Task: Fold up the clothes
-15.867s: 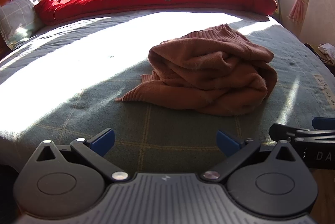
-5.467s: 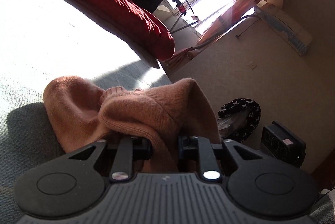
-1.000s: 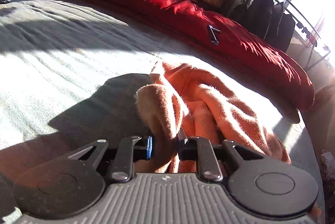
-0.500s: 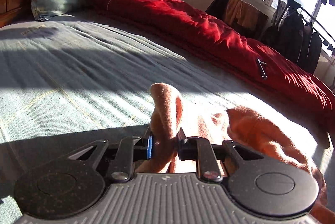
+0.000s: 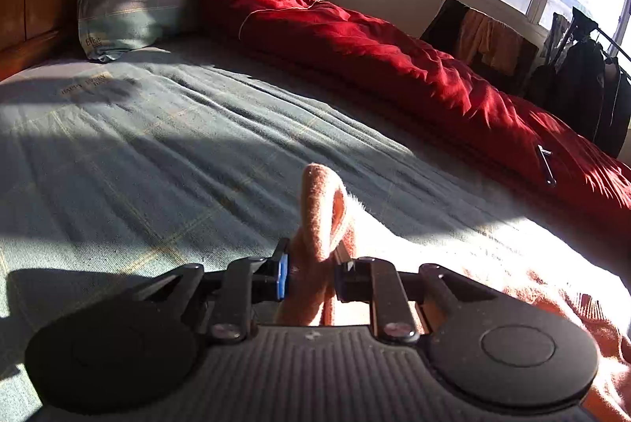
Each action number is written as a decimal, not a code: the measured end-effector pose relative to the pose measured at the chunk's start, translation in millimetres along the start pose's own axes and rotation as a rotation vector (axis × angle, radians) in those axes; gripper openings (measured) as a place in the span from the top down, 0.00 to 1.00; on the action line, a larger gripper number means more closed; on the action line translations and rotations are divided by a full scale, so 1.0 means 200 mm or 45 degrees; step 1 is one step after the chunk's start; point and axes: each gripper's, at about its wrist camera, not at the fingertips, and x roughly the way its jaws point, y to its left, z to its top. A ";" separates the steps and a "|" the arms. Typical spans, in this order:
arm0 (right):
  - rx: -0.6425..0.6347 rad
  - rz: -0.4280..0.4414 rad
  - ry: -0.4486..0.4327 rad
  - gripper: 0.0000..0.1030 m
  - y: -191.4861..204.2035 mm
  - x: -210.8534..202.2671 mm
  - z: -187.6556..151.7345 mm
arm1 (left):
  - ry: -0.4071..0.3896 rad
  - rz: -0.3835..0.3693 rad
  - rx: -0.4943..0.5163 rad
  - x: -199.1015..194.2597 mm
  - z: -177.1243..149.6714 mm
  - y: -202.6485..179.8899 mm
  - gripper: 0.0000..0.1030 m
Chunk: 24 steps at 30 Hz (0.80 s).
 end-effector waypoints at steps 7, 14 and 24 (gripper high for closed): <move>0.033 -0.066 -0.002 0.00 -0.01 -0.04 -0.02 | 0.068 0.010 -0.020 0.06 -0.03 0.07 0.78; 0.088 -0.077 0.026 0.00 -0.05 -0.03 -0.08 | 0.131 -0.006 -0.050 0.07 -0.07 0.14 0.71; 0.057 -0.002 0.006 0.00 0.03 0.02 -0.03 | 0.178 -0.162 0.048 -0.16 -0.18 0.09 0.43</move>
